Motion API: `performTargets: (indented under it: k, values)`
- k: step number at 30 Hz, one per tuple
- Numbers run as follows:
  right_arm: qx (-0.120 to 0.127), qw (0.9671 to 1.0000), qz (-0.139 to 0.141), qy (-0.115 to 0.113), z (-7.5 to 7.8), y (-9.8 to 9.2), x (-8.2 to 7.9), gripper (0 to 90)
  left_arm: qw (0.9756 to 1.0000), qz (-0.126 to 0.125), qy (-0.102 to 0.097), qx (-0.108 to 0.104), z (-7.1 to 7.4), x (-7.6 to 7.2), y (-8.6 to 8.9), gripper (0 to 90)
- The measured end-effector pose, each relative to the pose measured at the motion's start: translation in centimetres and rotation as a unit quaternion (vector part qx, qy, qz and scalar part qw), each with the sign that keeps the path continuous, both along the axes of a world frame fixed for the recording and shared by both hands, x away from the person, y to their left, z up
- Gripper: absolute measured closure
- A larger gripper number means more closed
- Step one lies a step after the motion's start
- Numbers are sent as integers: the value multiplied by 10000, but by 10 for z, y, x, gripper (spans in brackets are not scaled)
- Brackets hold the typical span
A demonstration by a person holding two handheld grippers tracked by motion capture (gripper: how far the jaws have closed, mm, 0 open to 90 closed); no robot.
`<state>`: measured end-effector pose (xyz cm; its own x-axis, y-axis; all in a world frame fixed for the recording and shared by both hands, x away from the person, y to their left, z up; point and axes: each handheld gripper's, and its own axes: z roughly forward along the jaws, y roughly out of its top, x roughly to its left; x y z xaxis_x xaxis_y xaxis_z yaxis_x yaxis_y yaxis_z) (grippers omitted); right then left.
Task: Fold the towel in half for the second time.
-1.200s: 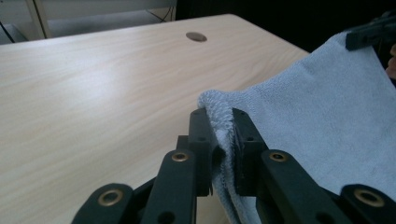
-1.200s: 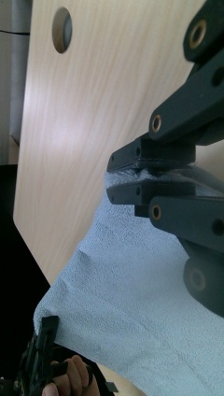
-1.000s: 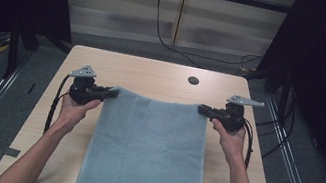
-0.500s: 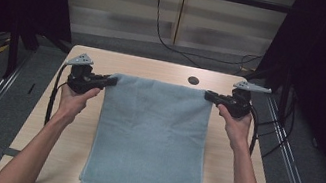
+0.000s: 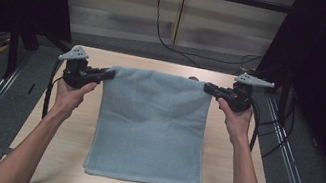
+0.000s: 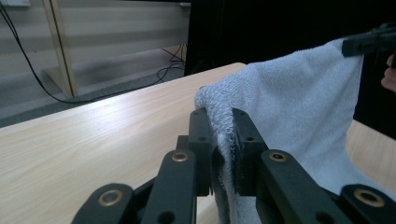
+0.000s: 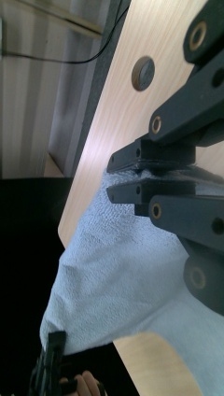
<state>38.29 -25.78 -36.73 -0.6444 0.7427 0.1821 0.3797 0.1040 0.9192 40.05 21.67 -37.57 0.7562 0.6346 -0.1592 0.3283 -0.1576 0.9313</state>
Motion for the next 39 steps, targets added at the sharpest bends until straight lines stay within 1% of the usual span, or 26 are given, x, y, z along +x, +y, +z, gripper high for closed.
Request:
performTargets:
  k: [3, 4, 5, 6, 9, 11, 12, 13, 16, 17, 19, 20, 21, 23, 24, 26, 27, 28, 32, 33, 34, 35, 37, 39]
  values:
    - [-55, 9999, 140, -82, 2, 2, -15, 844, 9998, -139, -86, -99, 1, -16, 4, 809]
    - [-29, 9998, 178, -117, 3, 2, -21, 844, 9998, -160, -119, -51, 1, -21, 5, 808]
    - [-16, 9997, 219, -128, 3, 1, -26, 844, 9996, -205, -176, -72, 1, -28, 6, 808]
    - [-22, 9996, 243, -152, 4, 0, -32, 844, 9995, -235, -178, -74, 0, -32, 6, 808]
    - [89, 9992, 325, -207, 3, -4, -45, 844, 9992, -335, -226, -22, -1, -46, 9, 807]
    - [185, 9989, 364, -236, 0, -8, -57, 844, 9991, -354, -230, -72, -4, -53, 12, 805]
    - [278, 9986, 379, -255, -2, -9, -63, 844, 9991, -364, -177, -125, -5, -56, 13, 805]
    - [363, 9982, 409, -238, -5, -11, -69, 844, 9992, -346, -176, -127, -7, -59, 15, 805]
    - [320, 9983, 449, -188, -14, -12, -83, 844, 9990, -380, -118, -215, -16, -72, 18, 806]
    - [302, 9984, 458, -155, -16, -12, -87, 844, 9987, -429, -57, -257, -20, -76, 19, 805]
    - [236, 9985, 497, -68, -21, -12, -97, 844, 9986, -456, -47, -247, -26, -85, 19, 805]
    - [202, 9985, 509, -41, -23, -11, -100, 844, 9982, -515, 22, -306, -29, -89, 20, 804]
    - [138, 9985, 521, -22, -25, -11, -104, 844, 9984, -488, 26, -285, -33, -94, 21, 802]
    - [62, 9984, 560, 48, -28, -10, -112, 844, 9981, -548, 147, -242, -41, -101, 23, 802]
    - [6, 9983, 569, 81, -30, -10, -116, 844, 9980, -568, 154, -239, -45, -104, 23, 802]
    - [-60, 9981, 590, 146, -35, -8, -123, 844, 9978, -592, 234, -173, -51, -108, 23, 802]
    - [-104, 9980, 595, 188, -37, -7, -126, 843, 9974, -635, 264, -194, -53, -110, 23, 802]
    - [-127, 9980, 590, 203, -38, -7, -128, 843, 9973, -647, 291, -163, -55, -112, 22, 801]
    - [-30, 9977, 608, 281, -46, -8, -138, 843, 9974, -612, 367, -91, -61, -121, 25, 793]
    - [-6, 9975, 641, 301, -48, -8, -140, 843, 9969, -630, 449, -141, -64, -123, 25, 793]
    - [17, 9973, 648, 353, -51, -8, -143, 843, 9967, -660, 465, -77, -66, -125, 26, 793]
    - [-6, 9970, 667, 401, -53, -8, -145, 843, 9967, -658, 476, -12, -69, -127, 26, 792]
    - [-95, 9964, 690, 493, -60, -6, -149, 843, 9960, -693, 560, -8, -74, -131, 26, 790]
    - [-121, 9959, 676, 596, -67, -6, -153, 843, 9956, -707, 615, 96, -80, -135, 24, 788]
